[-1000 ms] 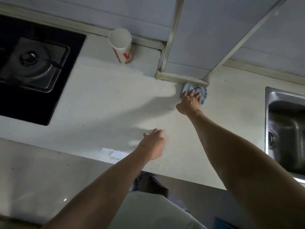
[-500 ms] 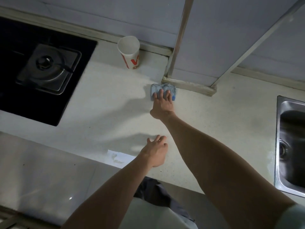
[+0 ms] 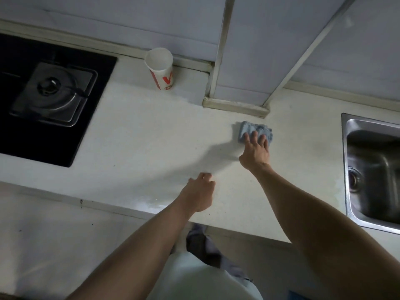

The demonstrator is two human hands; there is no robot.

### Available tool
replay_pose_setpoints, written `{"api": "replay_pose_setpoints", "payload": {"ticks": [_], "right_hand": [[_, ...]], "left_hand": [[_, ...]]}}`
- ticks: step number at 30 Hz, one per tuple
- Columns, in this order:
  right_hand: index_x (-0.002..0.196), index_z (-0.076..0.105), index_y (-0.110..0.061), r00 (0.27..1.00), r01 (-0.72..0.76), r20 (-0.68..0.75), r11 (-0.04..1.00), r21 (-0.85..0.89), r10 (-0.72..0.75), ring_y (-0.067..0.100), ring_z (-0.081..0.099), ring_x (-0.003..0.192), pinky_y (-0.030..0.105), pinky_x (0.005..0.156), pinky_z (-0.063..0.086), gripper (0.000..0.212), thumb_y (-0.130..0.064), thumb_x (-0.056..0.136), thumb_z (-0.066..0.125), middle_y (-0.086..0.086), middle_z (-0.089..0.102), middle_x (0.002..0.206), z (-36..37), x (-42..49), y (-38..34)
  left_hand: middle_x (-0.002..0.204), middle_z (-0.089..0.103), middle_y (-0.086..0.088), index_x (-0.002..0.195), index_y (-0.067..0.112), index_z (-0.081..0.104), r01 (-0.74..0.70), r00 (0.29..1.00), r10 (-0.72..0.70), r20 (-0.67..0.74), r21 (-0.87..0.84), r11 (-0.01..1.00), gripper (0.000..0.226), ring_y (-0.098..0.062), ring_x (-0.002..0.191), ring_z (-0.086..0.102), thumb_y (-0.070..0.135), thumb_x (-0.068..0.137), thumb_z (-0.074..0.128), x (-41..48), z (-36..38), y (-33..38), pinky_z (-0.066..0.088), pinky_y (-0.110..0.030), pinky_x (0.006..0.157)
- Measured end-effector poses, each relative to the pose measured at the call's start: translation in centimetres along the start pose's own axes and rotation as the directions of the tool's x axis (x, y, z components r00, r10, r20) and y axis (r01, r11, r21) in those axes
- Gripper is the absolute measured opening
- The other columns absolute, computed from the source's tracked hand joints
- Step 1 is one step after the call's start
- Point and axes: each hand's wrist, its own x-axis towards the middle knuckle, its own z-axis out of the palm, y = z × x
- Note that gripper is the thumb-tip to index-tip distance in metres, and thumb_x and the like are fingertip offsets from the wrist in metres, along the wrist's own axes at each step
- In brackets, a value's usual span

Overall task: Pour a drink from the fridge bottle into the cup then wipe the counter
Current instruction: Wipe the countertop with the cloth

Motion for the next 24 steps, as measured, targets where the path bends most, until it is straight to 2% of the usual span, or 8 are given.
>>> {"api": "replay_pose_setpoints", "payload": {"ticks": [3, 5, 8, 12, 16, 18, 21, 24], "right_hand": [[0.156, 0.010, -0.018, 0.991, -0.123, 0.062, 0.990, 0.069, 0.118, 0.043, -0.007, 0.147, 0.050, 0.122, 0.004, 0.083, -0.020, 0.088, 0.057, 0.013, -0.002, 0.163, -0.1, -0.9, -2.5], [0.156, 0.005, -0.017, 0.989, -0.116, 0.100, 0.990, 0.083, 0.108, 0.044, -0.011, 0.147, 0.051, 0.122, 0.001, 0.083, -0.025, 0.090, 0.055, 0.014, -0.007, 0.163, 0.0, -1.5, -5.3], [0.157, 0.005, -0.019, 0.994, 0.042, 0.095, 0.997, 0.065, -0.048, 0.043, -0.014, 0.147, 0.050, 0.121, -0.004, 0.086, -0.026, 0.088, 0.056, 0.013, -0.008, 0.163, 0.9, -3.0, -9.9], [0.157, 0.007, -0.019, 0.967, 0.243, 0.088, 0.970, -0.025, -0.240, 0.042, -0.012, 0.147, 0.048, 0.121, -0.006, 0.085, -0.027, 0.087, 0.056, 0.012, -0.004, 0.164, 2.3, -5.6, -15.1], [0.156, 0.012, -0.020, 0.954, 0.294, 0.070, 0.955, -0.028, -0.291, 0.035, -0.009, 0.149, 0.042, 0.123, -0.003, 0.079, -0.015, 0.088, 0.052, 0.007, -0.002, 0.164, 3.1, -7.7, -14.7], [0.155, 0.016, -0.022, 0.966, 0.256, 0.041, 0.966, -0.040, -0.255, 0.033, -0.004, 0.150, 0.040, 0.123, 0.000, 0.077, -0.010, 0.087, 0.051, 0.005, 0.002, 0.164, 3.1, -8.6, -12.9], [0.150, 0.023, -0.021, 0.996, 0.083, 0.019, 0.996, -0.034, -0.082, 0.037, 0.010, 0.146, 0.043, 0.122, 0.011, 0.076, -0.010, 0.083, 0.056, 0.010, 0.012, 0.160, 3.2, -10.2, -9.1], [0.153, 0.017, -0.020, 0.991, -0.108, 0.081, 0.994, -0.019, 0.109, 0.040, 0.009, 0.146, 0.046, 0.122, 0.013, 0.079, -0.015, 0.084, 0.053, 0.011, 0.008, 0.162, 3.8, -12.7, -4.9]], "left_hand": [[0.161, 0.018, -0.017, 0.143, 0.003, 0.042, 0.020, 1.000, -0.019, -0.010, 0.053, 0.998, 0.049, -0.032, 0.146, 0.022, 0.014, 0.095, 0.045, -1.9, 1.2, -0.2, 0.035, -0.054, 0.110], [0.160, 0.019, -0.016, 0.141, 0.003, 0.043, 0.042, 0.998, -0.038, -0.051, 0.089, 0.995, 0.049, -0.031, 0.145, 0.023, 0.015, 0.093, 0.046, -3.3, 1.9, -0.7, 0.037, -0.052, 0.108], [0.157, 0.021, -0.015, 0.138, 0.004, 0.043, 0.071, 0.994, -0.063, -0.087, 0.094, 0.993, 0.047, -0.031, 0.143, 0.026, 0.014, 0.092, 0.048, -5.5, 2.8, -2.1, 0.038, -0.050, 0.105], [0.149, 0.031, -0.012, 0.129, 0.008, 0.050, 0.075, 0.991, -0.065, -0.120, 0.079, 0.994, 0.040, -0.030, 0.135, 0.034, 0.011, 0.089, 0.049, -7.9, 4.3, -3.9, 0.041, -0.046, 0.100], [0.149, 0.033, -0.013, 0.130, 0.006, 0.051, 0.037, 0.989, -0.024, -0.148, 0.080, 0.996, 0.040, -0.030, 0.135, 0.036, 0.010, 0.090, 0.047, -9.4, 5.6, -5.2, 0.041, -0.044, 0.103], [0.149, 0.034, -0.015, 0.131, 0.004, 0.050, 0.002, 0.989, 0.014, -0.145, 0.110, 0.994, 0.041, -0.031, 0.134, 0.037, 0.010, 0.091, 0.047, -10.0, 6.1, -5.6, 0.040, -0.045, 0.104], [0.148, 0.034, -0.017, 0.130, 0.003, 0.050, -0.056, 0.990, 0.077, -0.118, 0.171, 0.984, 0.041, -0.032, 0.131, 0.039, 0.016, 0.091, 0.048, -10.4, 6.7, -6.0, 0.042, -0.045, 0.099], [0.146, 0.034, -0.014, 0.135, 0.003, 0.047, -0.088, 0.991, 0.105, -0.086, 0.179, 0.980, 0.045, -0.031, 0.130, 0.039, 0.016, 0.092, 0.048, -10.5, 6.5, -6.1, 0.041, -0.044, 0.103]]}}
